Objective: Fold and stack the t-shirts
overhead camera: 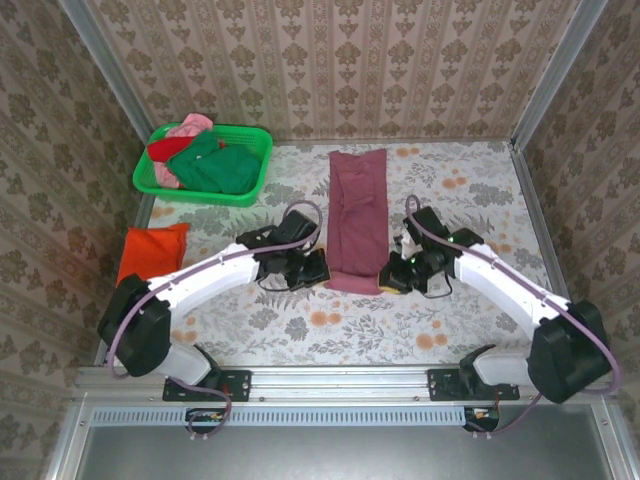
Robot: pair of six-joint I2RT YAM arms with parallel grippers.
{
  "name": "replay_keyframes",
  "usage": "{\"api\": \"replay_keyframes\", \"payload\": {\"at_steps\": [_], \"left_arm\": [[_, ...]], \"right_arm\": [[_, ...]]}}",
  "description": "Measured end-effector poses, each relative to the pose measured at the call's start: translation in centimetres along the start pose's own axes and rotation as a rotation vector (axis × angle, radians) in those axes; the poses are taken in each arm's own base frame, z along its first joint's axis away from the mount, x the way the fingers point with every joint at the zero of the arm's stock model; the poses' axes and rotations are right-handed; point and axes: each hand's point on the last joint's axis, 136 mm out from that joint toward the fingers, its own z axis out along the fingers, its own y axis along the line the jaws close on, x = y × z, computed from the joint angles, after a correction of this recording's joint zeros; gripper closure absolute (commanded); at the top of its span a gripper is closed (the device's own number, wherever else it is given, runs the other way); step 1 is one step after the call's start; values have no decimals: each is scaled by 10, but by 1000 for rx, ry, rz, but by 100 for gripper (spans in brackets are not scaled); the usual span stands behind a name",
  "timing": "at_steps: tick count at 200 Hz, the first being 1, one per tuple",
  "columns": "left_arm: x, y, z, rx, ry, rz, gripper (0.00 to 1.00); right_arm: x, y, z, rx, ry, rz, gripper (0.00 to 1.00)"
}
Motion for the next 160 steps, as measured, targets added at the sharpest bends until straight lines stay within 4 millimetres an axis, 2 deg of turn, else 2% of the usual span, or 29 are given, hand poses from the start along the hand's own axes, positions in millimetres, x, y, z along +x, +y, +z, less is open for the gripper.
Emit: {"api": "replay_keyframes", "payload": {"at_steps": [40, 88, 109, 130, 160], "left_arm": [[-45, -13, 5, 7, -28, 7, 100], [-92, -25, 9, 13, -49, 16, 100], [-107, -23, 11, 18, -44, 13, 100], [-121, -17, 18, 20, -20, 0, 100], [-144, -13, 29, 39, 4, -8, 100]], "right_arm": [[-56, -1, -1, 9, -37, 25, 93], [-115, 15, -3, 0, -78, 6, 93], [-130, 15, 2, 1, -80, 13, 92], [-141, 10, 16, 12, -61, 37, 92], [-149, -2, 36, 33, -28, 76, 93]]}}
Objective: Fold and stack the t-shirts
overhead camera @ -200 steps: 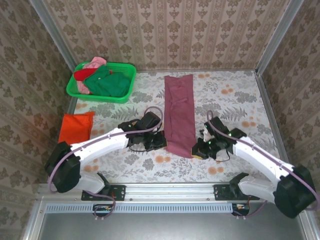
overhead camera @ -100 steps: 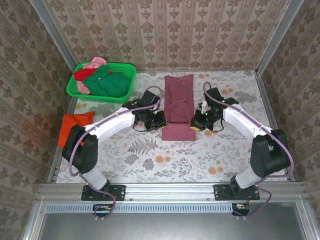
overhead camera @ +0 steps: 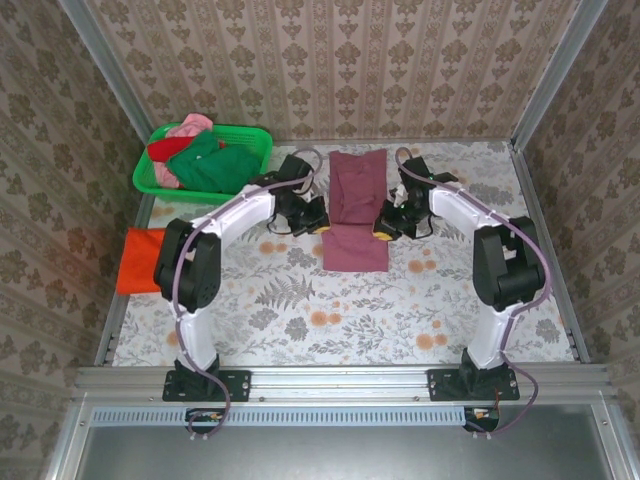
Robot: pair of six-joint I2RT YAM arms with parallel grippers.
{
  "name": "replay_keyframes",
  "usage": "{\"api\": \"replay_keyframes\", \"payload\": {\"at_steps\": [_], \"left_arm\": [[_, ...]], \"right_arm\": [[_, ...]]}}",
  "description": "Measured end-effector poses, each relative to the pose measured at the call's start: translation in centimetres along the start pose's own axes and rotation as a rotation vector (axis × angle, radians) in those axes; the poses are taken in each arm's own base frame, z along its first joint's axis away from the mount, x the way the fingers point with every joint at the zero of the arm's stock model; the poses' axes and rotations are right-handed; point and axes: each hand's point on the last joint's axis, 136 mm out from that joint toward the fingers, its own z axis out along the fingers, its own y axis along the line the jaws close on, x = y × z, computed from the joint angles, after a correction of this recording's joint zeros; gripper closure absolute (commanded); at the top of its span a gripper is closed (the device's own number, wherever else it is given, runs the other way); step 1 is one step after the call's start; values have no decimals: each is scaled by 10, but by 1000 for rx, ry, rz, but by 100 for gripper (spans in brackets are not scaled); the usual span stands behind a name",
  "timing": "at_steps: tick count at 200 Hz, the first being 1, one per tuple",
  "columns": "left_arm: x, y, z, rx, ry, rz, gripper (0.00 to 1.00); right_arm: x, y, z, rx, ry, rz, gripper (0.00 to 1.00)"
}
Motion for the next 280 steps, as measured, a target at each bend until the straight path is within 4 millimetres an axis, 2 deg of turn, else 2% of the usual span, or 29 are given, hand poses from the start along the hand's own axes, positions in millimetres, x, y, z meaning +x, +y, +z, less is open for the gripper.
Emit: {"api": "replay_keyframes", "payload": {"at_steps": [33, 76, 93, 103, 108, 119, 132, 144, 162, 175, 210, 246, 280], "left_arm": [[-18, 0, 13, 25, 28, 0, 100], [-22, 3, 23, 44, 69, -14, 100], [-23, 4, 24, 52, 80, -21, 100], [-24, 5, 26, 54, 87, -28, 100], [-25, 5, 27, 57, 89, -27, 93], [-29, 6, 29, 63, 92, -27, 72], [-32, 6, 33, 76, 102, -27, 39], [-34, 5, 35, 88, 109, -29, 17], [-39, 2, 34, 107, 107, -27, 7], [-42, 1, 33, 119, 99, -20, 0], [-54, 6, 26, 129, 42, -18, 0], [-60, 17, 7, 116, -23, -29, 1], [-47, 24, 18, 96, -5, -24, 1]], "right_arm": [[-12, -1, 9, 4, 4, 26, 92], [-20, 1, 6, -2, -11, 45, 93], [-21, 0, 6, -3, -13, 53, 90], [-23, 0, 6, -2, -14, 63, 85], [-25, 0, 6, -3, -16, 69, 81], [-31, 1, 7, -3, -22, 72, 69], [-39, 2, 10, -1, -34, 77, 53], [-46, 3, 11, -4, -47, 80, 41], [-51, 3, 10, -5, -69, 89, 35], [-56, 5, 8, -7, -91, 86, 34], [-57, 8, 0, -15, -145, 77, 34], [-62, -2, -1, 58, -170, 36, 46], [-80, -10, 16, 113, -153, -18, 58]]}}
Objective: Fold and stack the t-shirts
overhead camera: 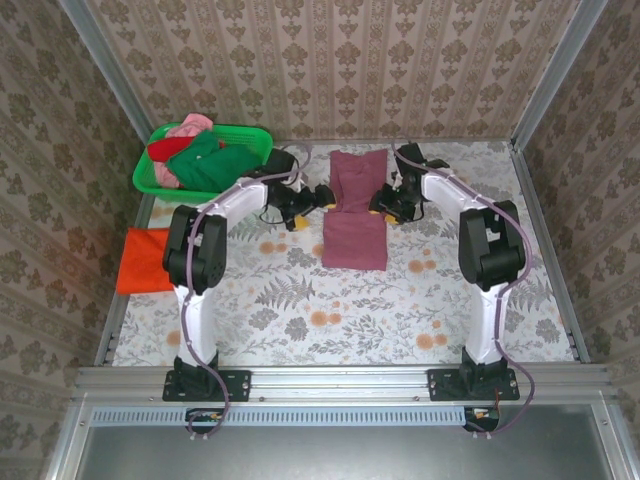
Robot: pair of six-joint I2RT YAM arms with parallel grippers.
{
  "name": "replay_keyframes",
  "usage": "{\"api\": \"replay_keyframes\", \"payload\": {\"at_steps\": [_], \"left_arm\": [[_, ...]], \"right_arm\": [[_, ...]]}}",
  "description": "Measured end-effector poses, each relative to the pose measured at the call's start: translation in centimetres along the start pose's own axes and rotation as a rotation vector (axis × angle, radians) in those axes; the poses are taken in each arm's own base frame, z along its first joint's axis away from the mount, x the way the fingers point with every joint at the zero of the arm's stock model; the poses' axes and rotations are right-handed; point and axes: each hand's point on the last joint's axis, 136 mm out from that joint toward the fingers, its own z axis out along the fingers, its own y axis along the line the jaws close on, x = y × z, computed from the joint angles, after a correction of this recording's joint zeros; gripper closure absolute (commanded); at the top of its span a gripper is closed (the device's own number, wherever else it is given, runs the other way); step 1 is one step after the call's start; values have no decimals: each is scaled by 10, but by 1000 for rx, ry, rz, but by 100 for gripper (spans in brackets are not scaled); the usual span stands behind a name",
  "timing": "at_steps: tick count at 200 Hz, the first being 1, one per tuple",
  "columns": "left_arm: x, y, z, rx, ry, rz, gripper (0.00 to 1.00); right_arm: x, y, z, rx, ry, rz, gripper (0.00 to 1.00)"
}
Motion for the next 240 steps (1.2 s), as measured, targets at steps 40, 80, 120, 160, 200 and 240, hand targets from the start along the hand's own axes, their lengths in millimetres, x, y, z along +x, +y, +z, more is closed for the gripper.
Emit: {"api": "replay_keyframes", "payload": {"at_steps": [40, 80, 120, 160, 200, 240], "left_arm": [[21, 4, 16, -26, 42, 4, 1], [25, -1, 20, -17, 45, 22, 1], [35, 9, 25, -33, 63, 11, 1], [51, 16, 26, -46, 85, 8, 1], [64, 13, 29, -44, 95, 31, 2], [82, 8, 32, -40, 121, 47, 13]], "right_arm": [[3, -14, 29, 35, 60, 10, 69], [6, -19, 32, 47, 77, 10, 100], [12, -24, 13, 56, 44, 14, 100], [6, -27, 1, 45, 9, 42, 71], [3, -29, 7, 41, 2, 51, 36], [36, -46, -7, 37, -3, 72, 36]]}}
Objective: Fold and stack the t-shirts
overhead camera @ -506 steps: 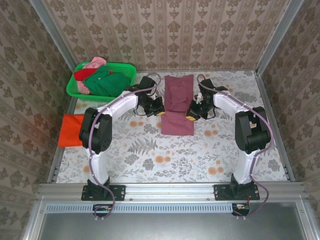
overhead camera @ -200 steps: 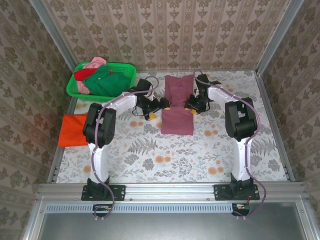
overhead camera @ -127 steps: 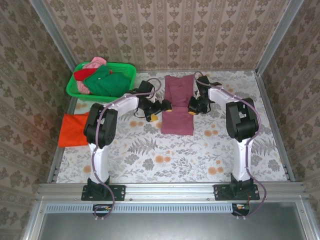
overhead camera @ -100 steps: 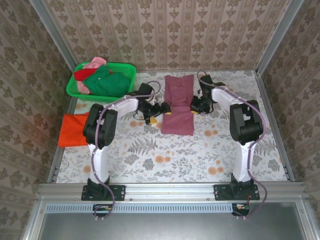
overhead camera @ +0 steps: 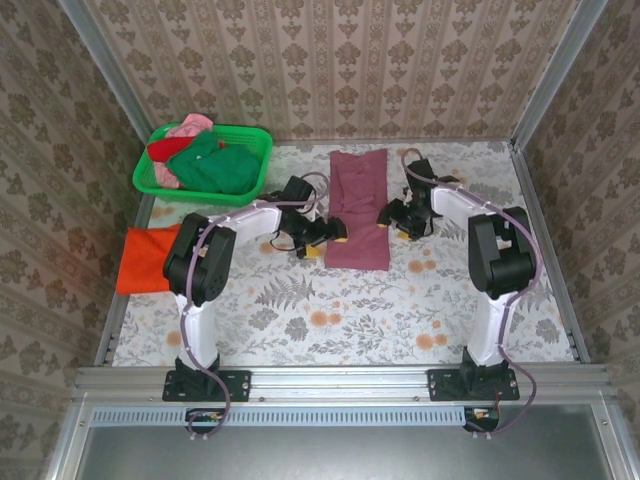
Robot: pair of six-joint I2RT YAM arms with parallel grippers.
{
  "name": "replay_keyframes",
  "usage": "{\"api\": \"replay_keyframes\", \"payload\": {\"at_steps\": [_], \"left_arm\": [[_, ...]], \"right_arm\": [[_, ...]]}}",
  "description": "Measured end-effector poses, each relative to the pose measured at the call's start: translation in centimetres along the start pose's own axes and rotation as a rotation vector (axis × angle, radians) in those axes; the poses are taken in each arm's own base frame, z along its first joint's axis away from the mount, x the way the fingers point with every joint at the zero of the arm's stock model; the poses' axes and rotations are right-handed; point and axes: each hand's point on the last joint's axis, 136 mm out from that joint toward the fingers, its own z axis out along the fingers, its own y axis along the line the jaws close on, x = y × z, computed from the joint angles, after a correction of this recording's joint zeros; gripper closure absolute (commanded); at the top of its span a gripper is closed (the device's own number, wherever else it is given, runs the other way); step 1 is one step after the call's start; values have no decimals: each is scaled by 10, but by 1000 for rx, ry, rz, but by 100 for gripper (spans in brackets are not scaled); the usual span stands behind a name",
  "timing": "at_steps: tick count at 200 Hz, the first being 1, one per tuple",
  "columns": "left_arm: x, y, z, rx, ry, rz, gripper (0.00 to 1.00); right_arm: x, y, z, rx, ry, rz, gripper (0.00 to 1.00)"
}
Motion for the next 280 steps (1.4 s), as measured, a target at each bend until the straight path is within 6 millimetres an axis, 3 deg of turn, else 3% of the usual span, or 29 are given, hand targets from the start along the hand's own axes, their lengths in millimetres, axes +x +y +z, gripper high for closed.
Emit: {"api": "replay_keyframes", "payload": {"at_steps": [39, 85, 138, 198, 223, 234, 265, 280], "left_arm": [[14, 1, 9, -1, 25, 4, 21], [18, 2, 10, 4, 28, 6, 22], [21, 3, 11, 15, 21, 10, 23], [20, 4, 10, 28, 5, -1, 26], [20, 4, 10, 32, 1, -8, 26], [19, 4, 10, 32, 1, -10, 26], [20, 6, 10, 33, -1, -14, 29], [21, 6, 10, 37, -6, -12, 32]], "right_arm": [[46, -14, -13, -61, 30, 40, 37], [82, -24, 3, -118, 137, 113, 38], [84, -22, 11, -168, 197, 204, 60], [87, -2, 14, -260, 253, 188, 55], [87, 1, 14, -277, 260, 185, 60], [88, 1, 16, -279, 267, 187, 66], [86, -2, 25, -265, 288, 206, 95], [85, -1, 25, -267, 286, 200, 100]]}}
